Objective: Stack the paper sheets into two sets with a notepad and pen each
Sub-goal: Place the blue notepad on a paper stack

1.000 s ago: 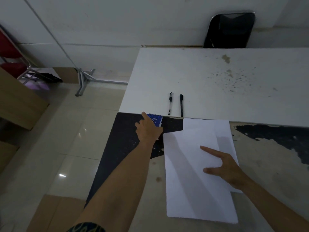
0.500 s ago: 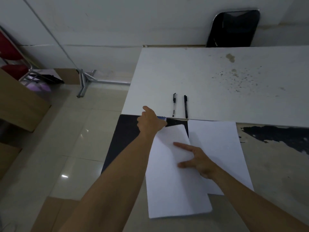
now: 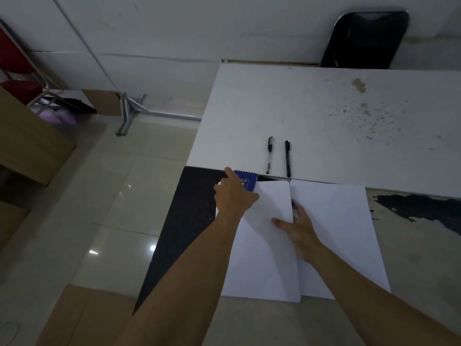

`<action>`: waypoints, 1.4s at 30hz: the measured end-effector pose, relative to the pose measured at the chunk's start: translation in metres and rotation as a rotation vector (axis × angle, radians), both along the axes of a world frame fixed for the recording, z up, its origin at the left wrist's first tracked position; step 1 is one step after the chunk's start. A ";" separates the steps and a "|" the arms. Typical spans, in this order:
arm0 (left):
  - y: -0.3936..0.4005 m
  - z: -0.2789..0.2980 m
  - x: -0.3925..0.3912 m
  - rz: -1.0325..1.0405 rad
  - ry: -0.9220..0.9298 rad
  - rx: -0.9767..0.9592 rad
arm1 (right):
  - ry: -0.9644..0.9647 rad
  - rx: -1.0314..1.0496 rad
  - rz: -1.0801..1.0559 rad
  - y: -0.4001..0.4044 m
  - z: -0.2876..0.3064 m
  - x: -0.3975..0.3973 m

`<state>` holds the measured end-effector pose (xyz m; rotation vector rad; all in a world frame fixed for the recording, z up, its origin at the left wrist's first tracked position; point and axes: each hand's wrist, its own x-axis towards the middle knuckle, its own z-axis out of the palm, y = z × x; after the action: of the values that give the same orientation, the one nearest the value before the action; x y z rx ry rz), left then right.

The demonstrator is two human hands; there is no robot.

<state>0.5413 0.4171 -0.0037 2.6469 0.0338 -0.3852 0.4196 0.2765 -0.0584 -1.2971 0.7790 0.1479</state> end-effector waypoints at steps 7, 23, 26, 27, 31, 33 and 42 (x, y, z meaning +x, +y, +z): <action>0.000 -0.014 -0.017 0.027 -0.029 -0.055 | -0.053 0.049 -0.047 0.006 -0.001 0.017; 0.056 -0.037 0.010 0.394 0.200 -0.494 | -0.153 0.115 0.010 0.007 -0.002 0.012; 0.070 -0.031 0.017 0.396 0.371 -0.679 | -0.173 0.186 0.037 0.006 0.000 0.012; 0.075 -0.027 0.019 0.382 0.417 -0.727 | -0.182 0.211 0.049 0.005 0.002 0.012; 0.089 -0.011 0.014 0.255 0.628 -0.851 | -0.213 0.289 0.105 0.006 0.016 0.010; 0.093 -0.006 0.008 0.244 0.691 -0.906 | -0.215 0.310 0.118 0.006 0.020 0.009; 0.091 0.013 -0.010 0.280 0.710 -1.084 | -0.183 0.218 0.096 -0.002 0.036 0.001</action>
<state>0.5312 0.5076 0.0096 1.3343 0.3156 -0.9059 0.4206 0.2744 -0.0220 -1.1230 0.5295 0.1832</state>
